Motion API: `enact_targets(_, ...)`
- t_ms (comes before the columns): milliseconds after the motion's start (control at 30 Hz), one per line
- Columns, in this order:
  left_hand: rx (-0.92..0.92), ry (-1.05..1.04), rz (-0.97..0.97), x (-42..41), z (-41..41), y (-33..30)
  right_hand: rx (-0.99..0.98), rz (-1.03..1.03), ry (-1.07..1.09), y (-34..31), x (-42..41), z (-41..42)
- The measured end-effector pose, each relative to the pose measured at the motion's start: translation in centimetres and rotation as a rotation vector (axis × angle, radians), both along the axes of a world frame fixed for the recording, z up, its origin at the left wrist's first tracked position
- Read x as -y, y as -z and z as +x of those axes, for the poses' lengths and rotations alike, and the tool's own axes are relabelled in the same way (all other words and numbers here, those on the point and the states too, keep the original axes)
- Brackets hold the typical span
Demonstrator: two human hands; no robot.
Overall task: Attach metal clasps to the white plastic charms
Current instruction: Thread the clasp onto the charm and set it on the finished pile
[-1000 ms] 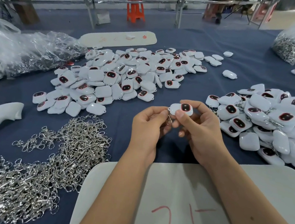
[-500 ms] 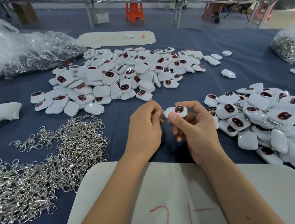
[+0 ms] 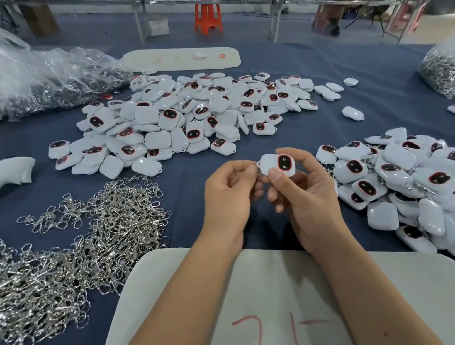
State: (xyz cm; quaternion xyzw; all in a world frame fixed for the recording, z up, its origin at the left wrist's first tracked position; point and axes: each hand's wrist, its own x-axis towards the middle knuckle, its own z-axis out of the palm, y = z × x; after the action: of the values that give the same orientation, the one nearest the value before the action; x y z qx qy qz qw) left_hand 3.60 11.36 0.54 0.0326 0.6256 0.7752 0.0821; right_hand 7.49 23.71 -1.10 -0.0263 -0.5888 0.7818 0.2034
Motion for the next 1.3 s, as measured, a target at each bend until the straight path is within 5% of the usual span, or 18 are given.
enact_targets(100,0.228,0.124,0.199,0.1,-0.1,-0.1,-0.014,0.003,-0.013,0.0,0.0,0.0)
enact_targets(267,0.190,0.075,0.222,0.2,-0.4,-0.2,-0.003,-0.001,-0.025,0.1,0.1,-0.1)
enact_targets(500,-0.638,-0.173,-0.548,1.3,-0.8,0.3,0.028,0.026,-0.021,0.2,0.1,-0.1)
enact_targets(700,-0.833,-0.143,-0.788,1.3,-0.8,0.6,0.034,0.007,0.011,0.2,0.1,0.0)
enact_targets(933,-0.622,-0.059,-0.552,1.0,-0.6,0.9,0.067,-0.121,0.107,0.0,-0.1,-0.3)
enact_targets(1067,-0.343,-0.068,-0.376,-0.1,-0.3,0.9,0.080,-0.146,0.221,-0.1,-0.1,-0.4)
enact_targets(1200,0.030,-0.032,0.054,-2.5,0.0,-0.4,0.028,0.012,0.543,-0.2,0.0,-0.1)
enact_targets(1300,0.086,-0.040,0.175,-3.6,-0.8,-1.6,-0.068,0.078,0.806,-0.6,-0.9,0.2)
